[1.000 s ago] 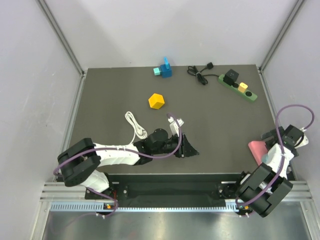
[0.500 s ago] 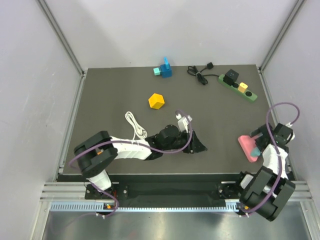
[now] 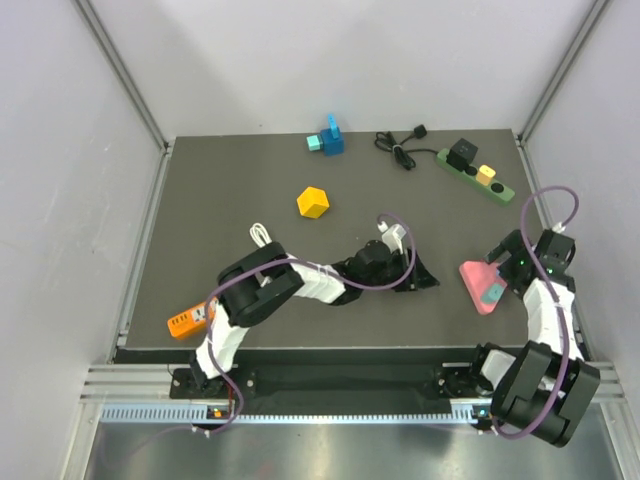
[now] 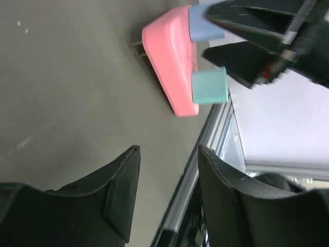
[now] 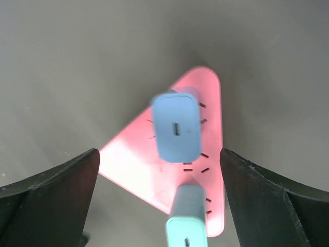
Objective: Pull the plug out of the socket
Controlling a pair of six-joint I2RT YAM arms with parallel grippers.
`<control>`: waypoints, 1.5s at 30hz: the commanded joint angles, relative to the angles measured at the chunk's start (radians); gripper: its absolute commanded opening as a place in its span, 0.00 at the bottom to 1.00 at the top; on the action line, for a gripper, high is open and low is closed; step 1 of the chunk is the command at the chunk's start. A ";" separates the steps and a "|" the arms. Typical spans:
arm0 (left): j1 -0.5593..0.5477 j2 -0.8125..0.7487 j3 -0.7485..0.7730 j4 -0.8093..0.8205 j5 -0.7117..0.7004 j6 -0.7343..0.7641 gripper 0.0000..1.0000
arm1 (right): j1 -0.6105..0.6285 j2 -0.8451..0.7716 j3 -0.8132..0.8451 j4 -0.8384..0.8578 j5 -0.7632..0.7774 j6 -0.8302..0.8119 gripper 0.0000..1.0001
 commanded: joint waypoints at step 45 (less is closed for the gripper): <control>-0.099 0.476 0.588 0.000 -0.153 -0.254 0.44 | 0.098 -0.123 0.180 -0.136 0.150 -0.025 1.00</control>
